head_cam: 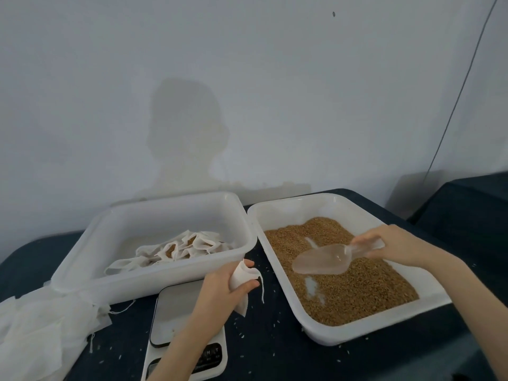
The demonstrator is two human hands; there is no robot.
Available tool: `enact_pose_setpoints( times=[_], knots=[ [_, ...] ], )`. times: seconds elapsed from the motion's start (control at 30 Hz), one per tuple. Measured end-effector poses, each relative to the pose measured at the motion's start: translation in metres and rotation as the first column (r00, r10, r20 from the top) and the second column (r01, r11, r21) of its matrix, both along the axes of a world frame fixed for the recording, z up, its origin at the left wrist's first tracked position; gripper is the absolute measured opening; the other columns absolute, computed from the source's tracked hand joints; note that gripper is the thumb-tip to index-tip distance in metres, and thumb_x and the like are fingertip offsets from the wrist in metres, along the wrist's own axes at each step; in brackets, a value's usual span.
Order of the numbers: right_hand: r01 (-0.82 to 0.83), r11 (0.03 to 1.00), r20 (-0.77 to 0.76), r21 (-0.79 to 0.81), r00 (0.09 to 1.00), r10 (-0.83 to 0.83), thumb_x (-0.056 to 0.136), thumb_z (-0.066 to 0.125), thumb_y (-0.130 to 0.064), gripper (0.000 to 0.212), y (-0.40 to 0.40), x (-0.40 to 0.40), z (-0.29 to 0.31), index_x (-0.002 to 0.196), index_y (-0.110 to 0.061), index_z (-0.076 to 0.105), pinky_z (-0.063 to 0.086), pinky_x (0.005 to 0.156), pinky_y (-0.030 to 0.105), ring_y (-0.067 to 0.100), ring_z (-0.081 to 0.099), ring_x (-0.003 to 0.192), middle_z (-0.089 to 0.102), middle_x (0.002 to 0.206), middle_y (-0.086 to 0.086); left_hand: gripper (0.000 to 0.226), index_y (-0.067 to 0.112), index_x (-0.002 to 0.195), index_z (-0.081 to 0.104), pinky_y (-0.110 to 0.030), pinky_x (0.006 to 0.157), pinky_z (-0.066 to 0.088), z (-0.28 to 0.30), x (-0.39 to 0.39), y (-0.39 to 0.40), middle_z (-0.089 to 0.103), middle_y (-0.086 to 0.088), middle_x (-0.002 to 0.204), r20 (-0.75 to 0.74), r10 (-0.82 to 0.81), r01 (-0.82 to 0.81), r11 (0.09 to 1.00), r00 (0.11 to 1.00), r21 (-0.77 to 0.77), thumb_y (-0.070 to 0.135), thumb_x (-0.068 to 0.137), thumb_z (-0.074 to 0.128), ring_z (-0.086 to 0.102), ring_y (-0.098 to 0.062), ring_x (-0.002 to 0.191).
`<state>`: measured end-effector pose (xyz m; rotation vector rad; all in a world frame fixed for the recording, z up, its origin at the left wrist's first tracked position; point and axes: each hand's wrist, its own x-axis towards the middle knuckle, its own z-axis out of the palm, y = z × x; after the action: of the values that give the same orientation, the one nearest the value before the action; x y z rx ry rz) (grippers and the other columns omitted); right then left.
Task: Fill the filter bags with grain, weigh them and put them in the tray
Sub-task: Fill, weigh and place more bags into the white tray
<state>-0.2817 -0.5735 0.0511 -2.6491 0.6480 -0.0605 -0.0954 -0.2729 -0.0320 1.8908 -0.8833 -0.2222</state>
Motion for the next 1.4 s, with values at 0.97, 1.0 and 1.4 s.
enact_pose_setpoints(
  times=[0.97, 1.0, 1.4],
  knots=[
    [-0.110, 0.968, -0.125, 0.225, 0.982, 0.140, 0.086, 0.066, -0.003, 0.044, -0.028, -0.003, -0.051, 0.111, -0.038, 0.066, 0.045, 0.095, 0.016, -0.005, 0.056, 0.109, 0.065, 0.115, -0.020, 0.075, 0.054, 0.123, 0.037, -0.013, 0.059, 0.043, 0.007, 0.000, 0.008, 0.048, 0.007, 0.086, -0.112, -0.283, 0.296, 0.947, 0.953, 0.126, 0.015, 0.062, 0.055, 0.050, 0.004, 0.068],
    [-0.097, 0.969, -0.111, 0.229, 0.986, 0.125, 0.086, 0.065, -0.003, 0.042, -0.030, -0.004, -0.051, 0.113, -0.036, 0.066, 0.045, 0.098, 0.021, -0.003, 0.056, 0.110, 0.064, 0.117, -0.018, 0.073, 0.054, 0.122, 0.037, -0.013, 0.060, 0.042, 0.007, 0.000, 0.008, 0.048, 0.008, 0.087, -0.114, -0.282, 0.295, 0.946, 0.953, 0.130, 0.016, 0.062, 0.055, 0.050, 0.005, 0.070],
    [-0.180, 0.915, 0.186, 0.362, 0.975, 0.119, 0.084, 0.067, 0.001, 0.047, 0.002, 0.005, -0.023, 0.108, -0.040, 0.065, 0.052, 0.081, 0.014, -0.007, 0.061, 0.103, 0.068, 0.109, -0.025, 0.072, 0.055, 0.122, 0.037, -0.010, 0.066, 0.042, 0.001, 0.005, 0.005, 0.049, 0.010, 0.102, -0.157, -0.265, 0.290, 0.942, 0.951, 0.171, 0.023, 0.061, 0.057, 0.054, -0.003, 0.085]
  ],
)
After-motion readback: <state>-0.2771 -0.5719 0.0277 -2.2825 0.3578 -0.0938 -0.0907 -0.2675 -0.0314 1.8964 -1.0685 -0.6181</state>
